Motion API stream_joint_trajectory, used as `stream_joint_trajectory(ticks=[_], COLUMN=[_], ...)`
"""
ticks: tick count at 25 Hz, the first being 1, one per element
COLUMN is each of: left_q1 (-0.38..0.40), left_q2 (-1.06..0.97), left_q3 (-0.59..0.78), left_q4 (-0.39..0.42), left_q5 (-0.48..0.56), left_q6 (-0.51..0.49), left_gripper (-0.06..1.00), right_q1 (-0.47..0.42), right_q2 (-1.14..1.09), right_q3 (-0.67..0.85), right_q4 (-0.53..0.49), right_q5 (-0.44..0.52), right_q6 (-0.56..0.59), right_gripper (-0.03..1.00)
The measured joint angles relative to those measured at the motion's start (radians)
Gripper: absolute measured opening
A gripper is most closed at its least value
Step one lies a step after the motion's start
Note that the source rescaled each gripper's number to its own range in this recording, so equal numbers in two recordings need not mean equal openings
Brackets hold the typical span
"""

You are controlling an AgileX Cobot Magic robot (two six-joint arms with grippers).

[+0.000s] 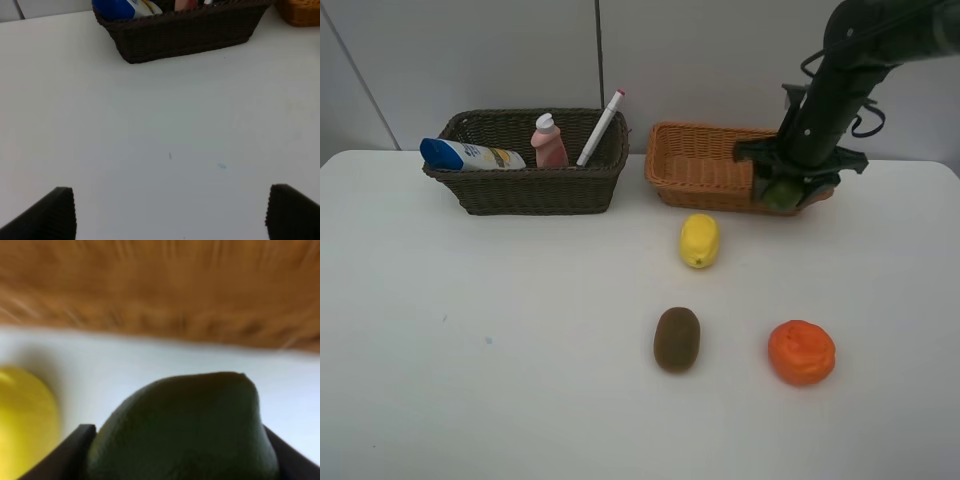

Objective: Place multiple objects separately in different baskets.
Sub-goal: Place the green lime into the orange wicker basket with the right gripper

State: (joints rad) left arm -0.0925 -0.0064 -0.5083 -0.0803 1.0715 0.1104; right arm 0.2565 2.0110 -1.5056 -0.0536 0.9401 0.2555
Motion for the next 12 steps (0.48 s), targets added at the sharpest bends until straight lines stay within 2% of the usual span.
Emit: stream_joint_trajectory(ticks=[4,10,11,12], left_q1=[0.0,0.0,0.0,0.0], left_q2=[0.0,0.0,0.0,0.0], left_q3=[0.0,0.0,0.0,0.0], left_q4=[0.0,0.0,0.0,0.0], left_q5=[0.0,0.0,0.0,0.0], left_q6=[0.0,0.0,0.0,0.0], left_gripper=[1.0,1.0,1.0,1.0], right_q1=[-0.042,-0.091,-0.092,-0.092], right_q2=[0.024,0.177,0.194,0.204], right_q3=[-0.152,-0.326,-0.339,-0.347], right_q4=[-0.04,-0.039,-0.038,-0.038], right_q5=[0.022,0.057,0.058,0.06], right_q6=[-0.028,-0.115,-0.116,-0.121], right_gripper=[0.09,0.1,0.27,0.55])
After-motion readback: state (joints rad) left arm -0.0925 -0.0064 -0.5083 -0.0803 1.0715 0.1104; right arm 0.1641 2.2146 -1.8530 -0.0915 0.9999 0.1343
